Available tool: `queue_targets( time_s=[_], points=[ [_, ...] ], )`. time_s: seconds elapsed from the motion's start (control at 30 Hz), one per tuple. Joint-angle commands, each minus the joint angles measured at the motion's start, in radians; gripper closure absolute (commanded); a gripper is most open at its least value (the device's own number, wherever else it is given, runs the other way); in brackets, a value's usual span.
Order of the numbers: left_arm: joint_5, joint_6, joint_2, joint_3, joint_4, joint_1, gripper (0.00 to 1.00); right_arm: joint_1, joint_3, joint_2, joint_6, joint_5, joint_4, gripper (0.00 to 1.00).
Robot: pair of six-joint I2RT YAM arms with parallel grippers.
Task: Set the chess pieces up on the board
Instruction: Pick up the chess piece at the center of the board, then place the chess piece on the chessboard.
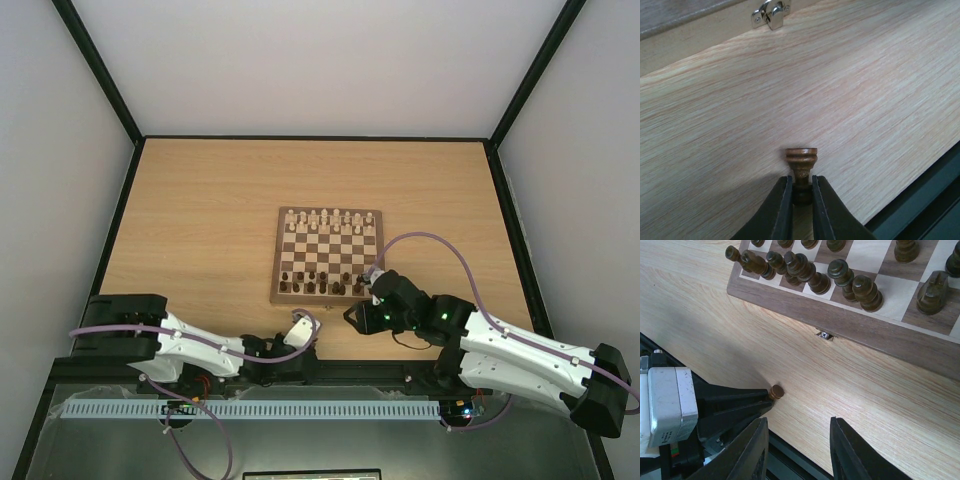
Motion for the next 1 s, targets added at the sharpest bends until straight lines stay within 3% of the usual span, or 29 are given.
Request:
queue_targets(
  time_s=[0.0, 0.33, 0.57, 0.97],
  points=[
    [0.052, 0.023, -0.045, 0.039, -0.147, 0.005, 0.98, -0.002, -0.016, -0.01, 0.003, -0.031, 0.011, 0.66],
    [0.228, 0.184, -0.41, 0.097, -0.269, 0.007, 0.98, -0.003, -0.025, 0.011, 0.021, -0.297, 0.154, 0.63],
    [0.328, 0.238, -0.638, 0.045, -0.238, 0.022, 0.98, -0.003, -0.076, -0.001, 0.088, -0.463, 0.346, 0.63],
    [0.369, 0.248, -0.725, 0.002, -0.227, 0.027, 0.98, -0.004, -0.133, -0.046, 0.253, -0.624, 0.574, 0.56]
  ],
)
